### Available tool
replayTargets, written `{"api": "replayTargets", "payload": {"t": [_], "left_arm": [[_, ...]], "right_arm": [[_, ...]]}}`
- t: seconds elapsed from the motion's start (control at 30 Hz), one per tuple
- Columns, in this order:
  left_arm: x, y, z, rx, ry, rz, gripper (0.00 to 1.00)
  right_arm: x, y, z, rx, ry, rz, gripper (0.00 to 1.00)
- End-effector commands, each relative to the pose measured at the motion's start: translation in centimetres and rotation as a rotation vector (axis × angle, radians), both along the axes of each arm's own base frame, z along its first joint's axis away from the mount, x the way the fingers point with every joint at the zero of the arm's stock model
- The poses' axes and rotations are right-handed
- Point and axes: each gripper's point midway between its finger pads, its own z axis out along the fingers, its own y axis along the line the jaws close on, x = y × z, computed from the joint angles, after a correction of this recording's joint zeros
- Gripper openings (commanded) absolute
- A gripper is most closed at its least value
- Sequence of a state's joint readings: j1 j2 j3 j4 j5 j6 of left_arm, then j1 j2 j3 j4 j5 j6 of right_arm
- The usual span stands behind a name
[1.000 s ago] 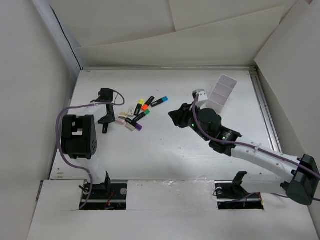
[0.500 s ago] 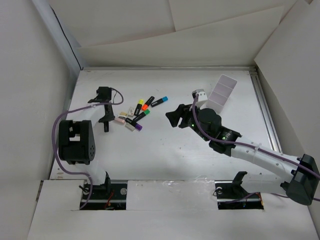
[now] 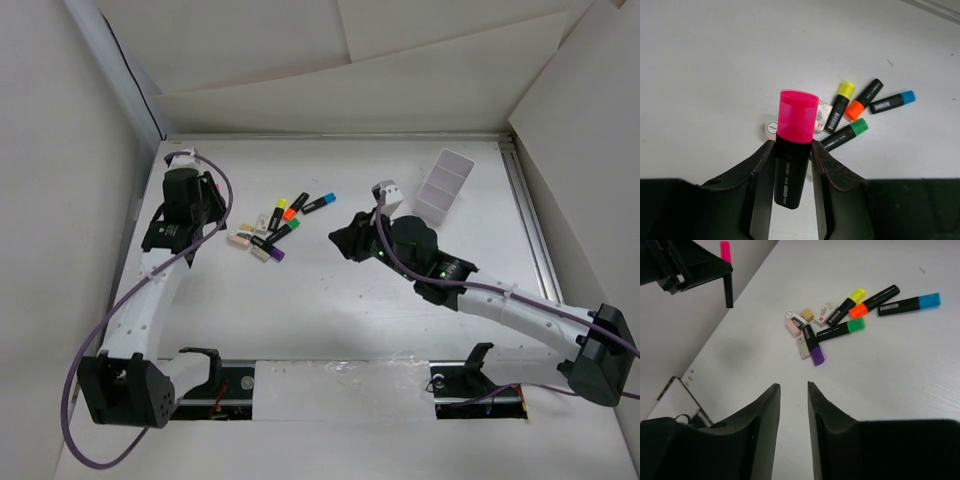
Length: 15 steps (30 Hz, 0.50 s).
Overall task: Sort the stationery into containers
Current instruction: Pick up the pen from the center of the board.
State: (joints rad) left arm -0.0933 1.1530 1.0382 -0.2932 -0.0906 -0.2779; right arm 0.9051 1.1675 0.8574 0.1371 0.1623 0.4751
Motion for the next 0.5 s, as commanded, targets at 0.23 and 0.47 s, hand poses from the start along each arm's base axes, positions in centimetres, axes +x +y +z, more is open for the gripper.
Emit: {"api": "replayTargets", "payload": {"t": [0.23,0.47], "left_arm": [[-0.9,-5.9,1.7,-0.293,-0.183,-0.216,0.08],[-0.7,-8.1,1.5,-0.413,-0.299,-0.31,0.08]], "right_arm": [[-0.6,3.9,2.2,0.04,0.029,0.157,0.0],[1.3,6.1,3.4,0.059,0.037,0.179,0.48]]}}
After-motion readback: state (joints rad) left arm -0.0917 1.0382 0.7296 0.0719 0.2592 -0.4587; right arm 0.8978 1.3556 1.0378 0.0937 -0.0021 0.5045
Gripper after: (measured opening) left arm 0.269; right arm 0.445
